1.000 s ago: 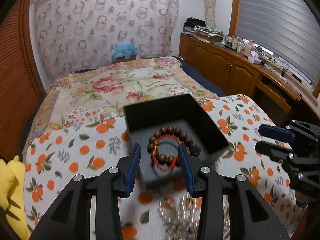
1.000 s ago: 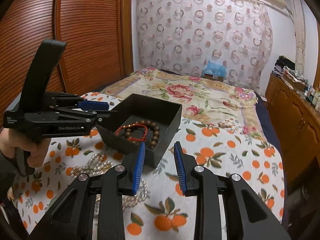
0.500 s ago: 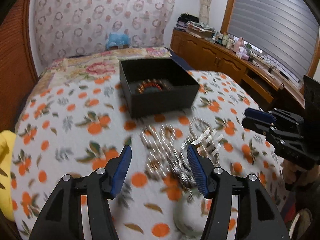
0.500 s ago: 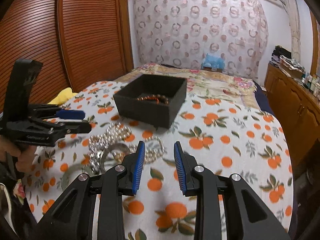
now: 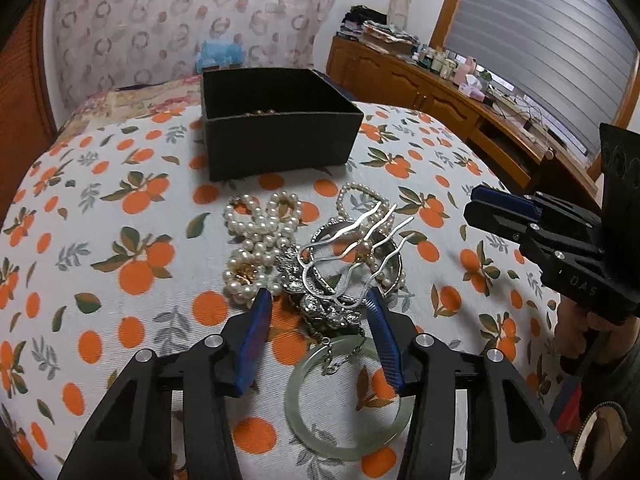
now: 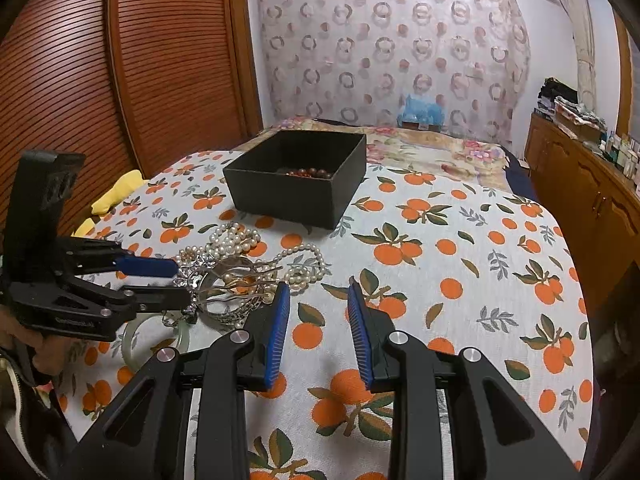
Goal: Organize jewelry
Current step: 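Grasp the silver hairpins from the pile with the left tool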
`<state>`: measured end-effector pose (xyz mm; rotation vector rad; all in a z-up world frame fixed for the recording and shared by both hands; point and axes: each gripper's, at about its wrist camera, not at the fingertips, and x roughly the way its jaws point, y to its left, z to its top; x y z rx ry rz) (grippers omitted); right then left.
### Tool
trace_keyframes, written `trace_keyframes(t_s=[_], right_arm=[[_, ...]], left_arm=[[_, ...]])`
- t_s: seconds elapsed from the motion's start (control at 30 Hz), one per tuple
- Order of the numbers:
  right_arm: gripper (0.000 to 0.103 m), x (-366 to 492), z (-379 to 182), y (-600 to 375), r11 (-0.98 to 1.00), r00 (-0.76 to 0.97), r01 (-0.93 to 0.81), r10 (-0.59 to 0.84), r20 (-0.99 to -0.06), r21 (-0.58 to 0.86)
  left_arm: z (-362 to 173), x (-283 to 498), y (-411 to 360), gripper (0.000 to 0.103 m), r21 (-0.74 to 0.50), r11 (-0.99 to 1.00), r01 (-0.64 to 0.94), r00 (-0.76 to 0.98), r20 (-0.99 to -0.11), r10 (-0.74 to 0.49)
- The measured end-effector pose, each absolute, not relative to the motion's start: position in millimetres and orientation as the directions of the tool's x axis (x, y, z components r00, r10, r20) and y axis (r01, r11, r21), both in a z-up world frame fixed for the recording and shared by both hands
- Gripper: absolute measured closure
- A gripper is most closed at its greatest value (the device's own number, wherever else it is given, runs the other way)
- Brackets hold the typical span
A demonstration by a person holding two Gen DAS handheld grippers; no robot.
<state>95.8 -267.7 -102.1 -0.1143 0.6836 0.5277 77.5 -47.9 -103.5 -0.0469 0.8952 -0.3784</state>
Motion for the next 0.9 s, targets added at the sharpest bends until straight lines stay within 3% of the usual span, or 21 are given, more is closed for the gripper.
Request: trace_keyframes(t_s=[0.33, 0.4, 0.57, 0.9], right_arm=[[0.071, 94, -102, -267, 0.861, 0.645, -0.503, 0.430, -0.632, 0.073], [0.071, 93, -102, -267, 0.861, 0.644, -0.503, 0.430, -0.632, 0.073], [0.071, 95, -102, -268, 0.863, 0.645, -0.499, 0.428, -0.633, 0.074], [0.071, 97, -102, -274, 0.869, 0.650, -0.489, 0.421, -0.632, 0.077]], left_arm=[[-108, 86, -49, 0.061, -0.241, 0.925, 0.293, 0.554, -0.746, -0.370], [-106, 85, -47, 0.073, -0.235, 0.930, 0.282, 0.572, -0.737, -0.359], [-95, 81, -38, 0.091, -0.247, 0.930, 0.271, 0.606, -0.707, -0.364], [-66, 68, -51, 0.097, -0.164, 0.933, 0.321, 0.675, -0.651, -0.347]])
